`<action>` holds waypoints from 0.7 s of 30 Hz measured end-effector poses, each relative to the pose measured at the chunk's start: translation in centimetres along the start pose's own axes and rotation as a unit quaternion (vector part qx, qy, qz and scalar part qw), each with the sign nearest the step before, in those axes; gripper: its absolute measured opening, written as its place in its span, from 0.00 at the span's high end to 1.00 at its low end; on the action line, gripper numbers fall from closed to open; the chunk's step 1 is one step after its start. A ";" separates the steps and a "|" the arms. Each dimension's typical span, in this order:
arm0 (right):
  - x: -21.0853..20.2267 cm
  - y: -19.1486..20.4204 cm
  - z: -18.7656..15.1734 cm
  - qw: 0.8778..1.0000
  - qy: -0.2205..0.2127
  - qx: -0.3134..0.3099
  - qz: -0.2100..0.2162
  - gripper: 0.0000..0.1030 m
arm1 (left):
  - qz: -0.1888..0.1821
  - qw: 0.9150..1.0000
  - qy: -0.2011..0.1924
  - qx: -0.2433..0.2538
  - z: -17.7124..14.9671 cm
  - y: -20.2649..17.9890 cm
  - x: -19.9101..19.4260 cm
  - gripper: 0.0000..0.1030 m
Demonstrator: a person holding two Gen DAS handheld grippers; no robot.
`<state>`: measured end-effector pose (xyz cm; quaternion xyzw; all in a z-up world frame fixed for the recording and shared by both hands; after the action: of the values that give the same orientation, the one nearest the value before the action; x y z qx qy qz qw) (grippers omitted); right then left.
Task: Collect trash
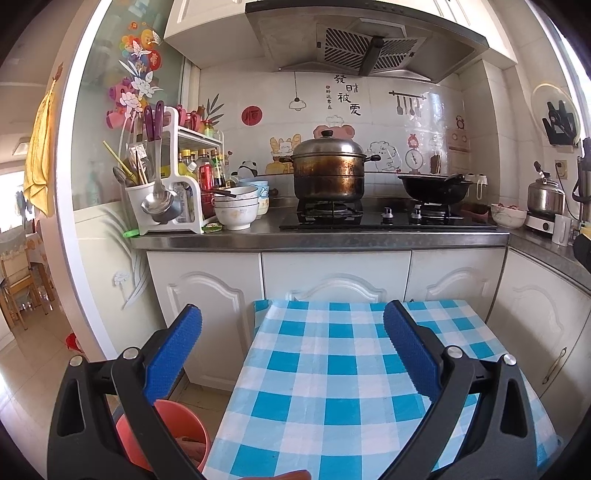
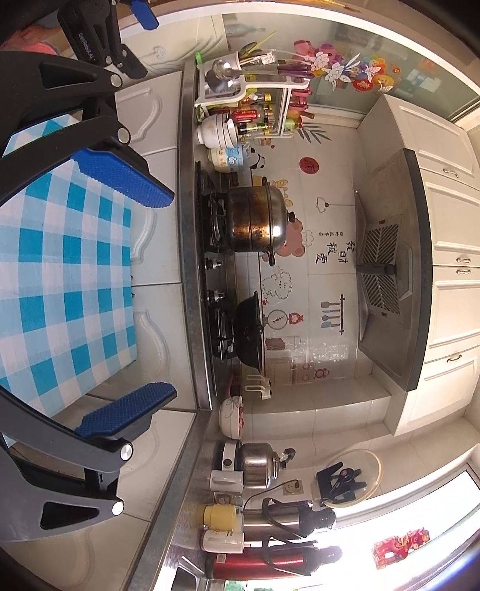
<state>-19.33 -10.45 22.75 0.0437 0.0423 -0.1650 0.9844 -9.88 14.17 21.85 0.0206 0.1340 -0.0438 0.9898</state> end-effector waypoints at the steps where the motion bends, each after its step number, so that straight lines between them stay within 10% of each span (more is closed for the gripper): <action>1: 0.2 -0.2 -0.2 1.000 0.003 -0.002 -0.006 0.08 | -0.001 1.000 0.001 0.001 0.0 -0.2 0.0 0.04; 21: 2.4 -4.0 -4.2 0.998 0.038 0.006 -0.049 0.08 | -0.026 0.998 0.041 0.030 -2.9 -4.3 2.0 0.04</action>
<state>-18.65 -14.53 18.09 0.0541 0.0809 -0.2110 0.9726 -9.12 9.92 18.37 0.0489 0.1736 -0.0731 0.9809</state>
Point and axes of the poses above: each gripper's, at about its wrist camera, not at the fingertips, and x roughly the way its jaws point, y to its left, z to its top, the point moved 4 cm from there along x, roughly the way its jaws point, and after that the axes turned 1 degree about x, right-handed, at the moved point
